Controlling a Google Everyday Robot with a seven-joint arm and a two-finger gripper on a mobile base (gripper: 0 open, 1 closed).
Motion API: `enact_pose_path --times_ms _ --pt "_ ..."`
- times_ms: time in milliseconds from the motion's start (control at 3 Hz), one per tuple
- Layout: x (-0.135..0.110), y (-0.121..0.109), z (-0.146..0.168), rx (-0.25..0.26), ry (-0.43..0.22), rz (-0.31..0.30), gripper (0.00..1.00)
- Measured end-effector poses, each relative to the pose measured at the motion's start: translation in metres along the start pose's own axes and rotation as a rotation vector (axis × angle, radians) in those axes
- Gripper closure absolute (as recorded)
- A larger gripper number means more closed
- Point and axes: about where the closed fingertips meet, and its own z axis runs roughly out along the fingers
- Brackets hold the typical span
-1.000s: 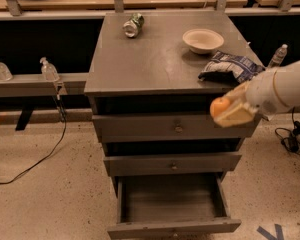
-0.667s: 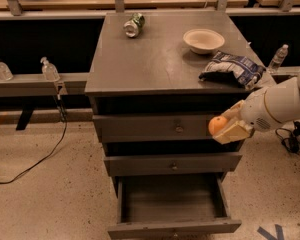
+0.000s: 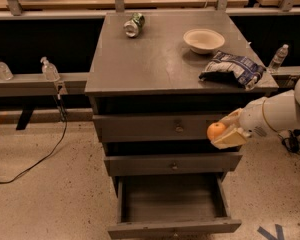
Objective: Place orange into bottom drawer
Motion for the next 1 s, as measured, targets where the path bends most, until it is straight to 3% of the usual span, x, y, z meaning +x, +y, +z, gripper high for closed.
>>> enact_pose_path --times_ms 333,667,1000 --pt "0.033 0.006 0.045 -0.063 -0.132 0.026 1.0" --pt "0.085 0.019 0.098 -0.11 -0.314 0.026 1.0" --pt "0.086 0.025 0.108 -0.127 -0.304 0.021 1.0"
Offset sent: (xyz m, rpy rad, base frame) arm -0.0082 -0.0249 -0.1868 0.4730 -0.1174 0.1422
